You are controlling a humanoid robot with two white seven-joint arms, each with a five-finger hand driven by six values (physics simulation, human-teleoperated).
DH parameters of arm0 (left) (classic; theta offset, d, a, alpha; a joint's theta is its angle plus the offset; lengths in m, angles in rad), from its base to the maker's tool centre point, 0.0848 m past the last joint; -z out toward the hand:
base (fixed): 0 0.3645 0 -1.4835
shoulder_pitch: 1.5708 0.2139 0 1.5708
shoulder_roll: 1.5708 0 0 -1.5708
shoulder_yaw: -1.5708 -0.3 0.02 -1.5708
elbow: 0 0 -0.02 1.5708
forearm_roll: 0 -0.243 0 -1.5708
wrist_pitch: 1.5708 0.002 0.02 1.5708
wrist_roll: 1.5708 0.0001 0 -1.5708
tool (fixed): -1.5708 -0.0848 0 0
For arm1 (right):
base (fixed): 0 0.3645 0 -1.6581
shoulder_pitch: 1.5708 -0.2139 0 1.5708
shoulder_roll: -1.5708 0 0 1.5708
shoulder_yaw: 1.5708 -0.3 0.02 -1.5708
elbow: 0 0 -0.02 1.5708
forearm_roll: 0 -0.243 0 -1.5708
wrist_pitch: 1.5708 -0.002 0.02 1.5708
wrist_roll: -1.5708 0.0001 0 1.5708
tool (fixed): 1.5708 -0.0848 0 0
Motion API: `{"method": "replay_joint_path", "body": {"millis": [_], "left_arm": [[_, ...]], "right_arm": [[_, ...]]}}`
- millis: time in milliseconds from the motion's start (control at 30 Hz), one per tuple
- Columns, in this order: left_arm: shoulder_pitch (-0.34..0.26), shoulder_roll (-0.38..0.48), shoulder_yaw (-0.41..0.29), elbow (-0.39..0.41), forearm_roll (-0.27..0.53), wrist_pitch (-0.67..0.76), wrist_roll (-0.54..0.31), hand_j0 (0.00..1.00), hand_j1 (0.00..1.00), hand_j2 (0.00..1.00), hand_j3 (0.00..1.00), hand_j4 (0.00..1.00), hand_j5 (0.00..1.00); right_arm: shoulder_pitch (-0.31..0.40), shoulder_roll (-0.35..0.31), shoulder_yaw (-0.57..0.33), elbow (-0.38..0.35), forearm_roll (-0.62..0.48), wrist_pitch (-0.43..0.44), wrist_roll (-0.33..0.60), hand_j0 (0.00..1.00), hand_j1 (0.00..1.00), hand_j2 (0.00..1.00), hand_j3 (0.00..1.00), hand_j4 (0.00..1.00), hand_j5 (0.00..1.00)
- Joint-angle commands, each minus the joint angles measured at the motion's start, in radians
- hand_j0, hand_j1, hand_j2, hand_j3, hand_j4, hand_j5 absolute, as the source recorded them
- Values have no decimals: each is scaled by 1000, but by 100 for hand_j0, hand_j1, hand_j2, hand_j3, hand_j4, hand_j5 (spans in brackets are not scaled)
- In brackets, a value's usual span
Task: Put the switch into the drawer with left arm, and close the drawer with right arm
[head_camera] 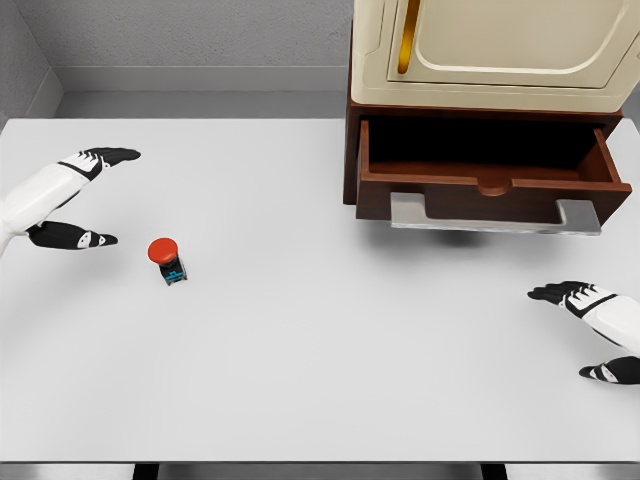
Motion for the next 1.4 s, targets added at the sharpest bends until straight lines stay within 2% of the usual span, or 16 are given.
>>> {"method": "replay_joint_path", "body": {"millis": [0, 100, 133, 267, 367, 467, 533, 567, 633, 700, 800, 867, 1033, 1100, 1233, 1367], "left_arm": [[0, 1, 0, 4, 7, 1, 0, 100, 100, 100, 100, 100, 100], [0, -8, 0, 21, 15, 1, 5, 100, 100, 100, 100, 100, 100], [-3, -20, -3, 61, 38, 1, 7, 100, 100, 100, 100, 100, 100], [21, -14, -9, 58, 257, 1, 11, 98, 98, 98, 98, 98, 98], [41, -14, -46, 55, 444, 1, 10, 98, 98, 98, 98, 98, 98], [46, -17, -46, 53, 548, 1, 4, 98, 98, 98, 98, 98, 98], [49, -17, -78, 55, 616, 1, 4, 98, 98, 98, 98, 98, 98], [46, -17, -118, 55, 662, 1, 4, 98, 98, 98, 98, 98, 98], [46, -17, -158, 53, 668, 1, 0, 99, 99, 99, 99, 99, 99], [45, -14, -208, 39, 690, 1, 0, 99, 99, 99, 99, 99, 99], [48, -13, -225, 46, 680, 1, -1, 100, 100, 100, 100, 100, 100], [48, -10, -222, 55, 671, 14, 0, 100, 100, 100, 100, 100, 100], [51, -20, -219, 101, 677, 49, 2, 100, 100, 100, 100, 100, 100], [55, -46, -221, 148, 674, 54, 0, 100, 100, 100, 100, 100, 100], [74, -63, -224, 159, 674, 83, 0, 100, 100, 100, 100, 100, 100], [72, -80, -247, 182, 663, 95, 2, 100, 100, 100, 100, 100, 100]], "right_arm": [[0, -11, 0, 0, -10, 3, 0, 100, 100, 100, 100, 100, 100], [0, -31, -27, 0, -19, 3, 0, 100, 100, 100, 100, 100, 100], [0, -33, -55, 0, -23, 3, 0, 100, 100, 100, 100, 100, 100], [5, -37, -132, 0, -65, 3, 0, 100, 100, 100, 100, 100, 100], [17, -30, -181, 0, -100, 3, 0, 100, 100, 100, 100, 100, 100], [34, -28, -207, 0, -100, 3, 0, 100, 100, 100, 100, 100, 100], [38, -25, -209, 0, -100, 3, 0, 93, 93, 93, 93, 93, 93], [44, -25, -209, 0, -100, 3, 0, 84, 84, 84, 84, 84, 84], [44, -27, -204, 0, -103, 3, 0, 69, 69, 69, 69, 69, 69], [43, -34, -196, 0, -103, 3, 0, 64, 64, 64, 64, 64, 64], [37, -39, -169, 0, -103, 3, 0, 64, 64, 64, 64, 64, 64], [26, -74, -124, 0, -103, 3, 0, 64, 64, 64, 64, 64, 64], [-2, -80, -106, 0, -103, 3, 0, 64, 64, 64, 64, 64, 64], [-14, -91, -92, 0, -103, 3, 0, 64, 64, 64, 64, 64, 64], [-15, -91, -92, 0, -103, 3, 0, 64, 64, 64, 64, 64, 64], [-29, -91, -90, 0, -103, 3, 0, 57, 57, 57, 57, 57, 57]]}}
